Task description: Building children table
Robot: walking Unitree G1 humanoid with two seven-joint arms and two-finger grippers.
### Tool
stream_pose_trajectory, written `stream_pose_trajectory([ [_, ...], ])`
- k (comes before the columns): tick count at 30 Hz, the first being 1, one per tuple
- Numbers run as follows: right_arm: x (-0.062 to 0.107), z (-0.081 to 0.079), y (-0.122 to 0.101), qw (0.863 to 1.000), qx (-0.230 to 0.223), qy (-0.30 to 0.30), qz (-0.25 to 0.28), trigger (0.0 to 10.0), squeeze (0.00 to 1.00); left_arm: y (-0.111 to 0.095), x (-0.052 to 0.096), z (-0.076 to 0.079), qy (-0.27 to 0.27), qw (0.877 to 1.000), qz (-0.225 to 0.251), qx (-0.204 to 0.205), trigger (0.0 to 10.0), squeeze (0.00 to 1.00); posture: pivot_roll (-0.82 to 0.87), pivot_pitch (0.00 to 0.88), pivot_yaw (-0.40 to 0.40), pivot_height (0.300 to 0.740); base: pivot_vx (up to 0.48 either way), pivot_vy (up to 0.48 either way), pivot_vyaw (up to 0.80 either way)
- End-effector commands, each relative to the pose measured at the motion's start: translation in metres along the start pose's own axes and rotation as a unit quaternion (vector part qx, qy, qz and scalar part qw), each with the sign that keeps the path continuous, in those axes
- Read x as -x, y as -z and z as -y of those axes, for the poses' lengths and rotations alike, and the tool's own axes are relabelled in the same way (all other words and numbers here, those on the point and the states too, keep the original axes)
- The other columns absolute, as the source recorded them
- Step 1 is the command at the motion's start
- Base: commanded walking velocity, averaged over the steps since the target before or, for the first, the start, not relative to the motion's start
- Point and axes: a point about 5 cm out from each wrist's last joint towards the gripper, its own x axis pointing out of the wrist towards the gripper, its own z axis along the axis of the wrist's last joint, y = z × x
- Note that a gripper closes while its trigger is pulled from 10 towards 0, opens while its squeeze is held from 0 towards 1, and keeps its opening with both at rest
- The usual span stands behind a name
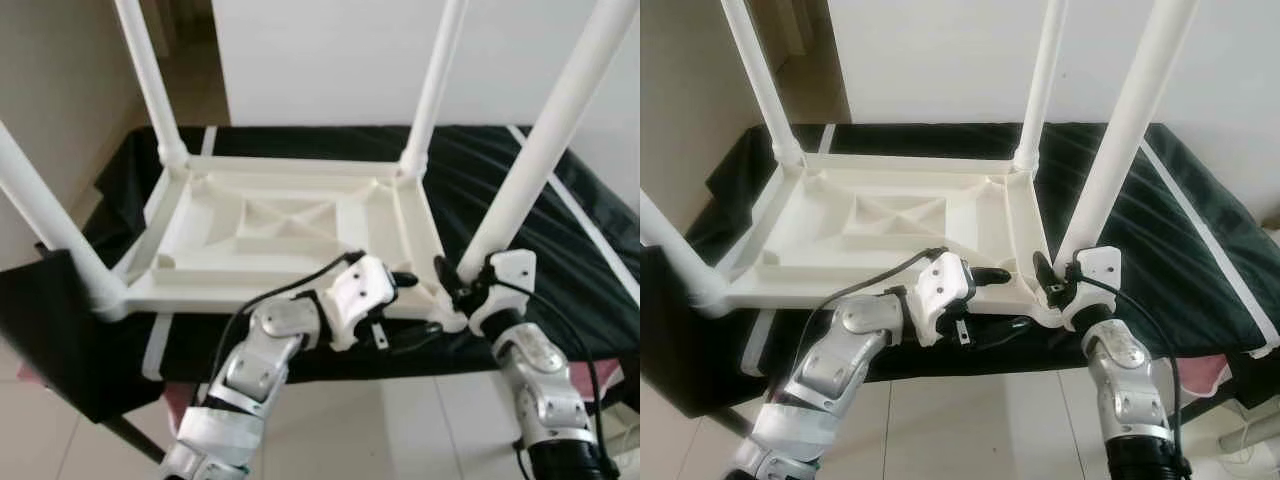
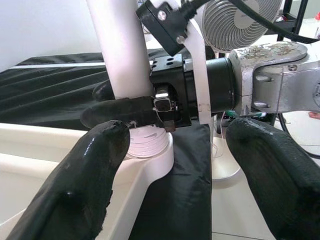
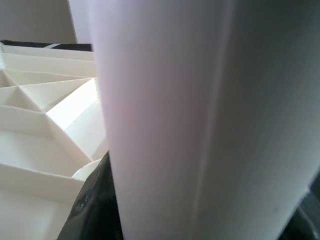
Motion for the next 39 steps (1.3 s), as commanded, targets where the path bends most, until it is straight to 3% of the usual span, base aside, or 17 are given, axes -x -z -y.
stream_pose_trajectory([
  [1, 0.004, -0.012, 0.016, 0.999, -0.015, 0.004, -0.041, 10.0, 0.0, 0.002, 0.0, 0.001, -0.017, 1.0, -0.006, 0.003, 10.0, 0.0, -0.06, 0.045, -0.006, 0.74, 0.0, 0.0, 0.0],
  [6, 0.01, -0.025, 0.022, 0.997, -0.013, 0.062, -0.048, 10.0, 0.0, 0.006, 0.008, -0.001, -0.043, 0.999, -0.022, -0.004, 10.0, 0.0, -0.02, 0.043, 0.0, 0.74, 0.0, 0.0, 0.0],
  [12, 0.015, -0.025, 0.028, 0.991, -0.012, 0.119, -0.059, 10.0, 0.0, 0.007, 0.012, -0.006, -0.054, 0.998, -0.026, -0.007, 10.0, 0.0, -0.01, 0.037, 0.011, 0.74, 0.0, 0.0, 0.0],
  [20, 0.025, -0.018, 0.036, 0.962, -0.041, 0.259, -0.075, 10.0, 0.0, 0.009, 0.01, -0.008, -0.056, 0.998, -0.024, 0.005, 10.0, 0.0, -0.02, 0.025, 0.03, 0.74, 0.0, 0.0, 0.0],
  [26, 0.027, -0.02, 0.039, 0.951, -0.054, 0.293, -0.082, 10.0, 0.0, 0.01, 0.008, -0.006, -0.059, 0.998, -0.022, 0.01, 10.0, 0.0, -0.03, 0.016, 0.03, 0.74, 0.0, 0.0, 0.0],
  [32, 0.026, -0.021, 0.038, 0.949, -0.059, 0.297, -0.083, 10.0, 0.0, 0.01, 0.004, -0.004, -0.058, 0.998, -0.02, 0.017, 10.0, 0.0, -0.03, 0.014, 0.023, 0.74, 0.0, 0.0, 0.0],
  [37, 0.026, -0.018, 0.036, 0.947, -0.047, 0.307, -0.079, 10.0, 0.0, 0.011, 0.003, -0.006, -0.069, 0.997, -0.02, 0.002, 10.0, 0.0, -0.04, 0.006, 0.021, 0.74, 0.0, 0.0, 0.0],
  [39, 0.027, -0.014, 0.033, 0.945, -0.033, 0.318, -0.07, 10.0, 0.0, 0.01, 0.002, -0.008, -0.089, 0.995, -0.023, -0.024, 10.0, 0.0, -0.05, 0.003, 0.021, 0.74, 0.0, 0.0, 0.0],
])
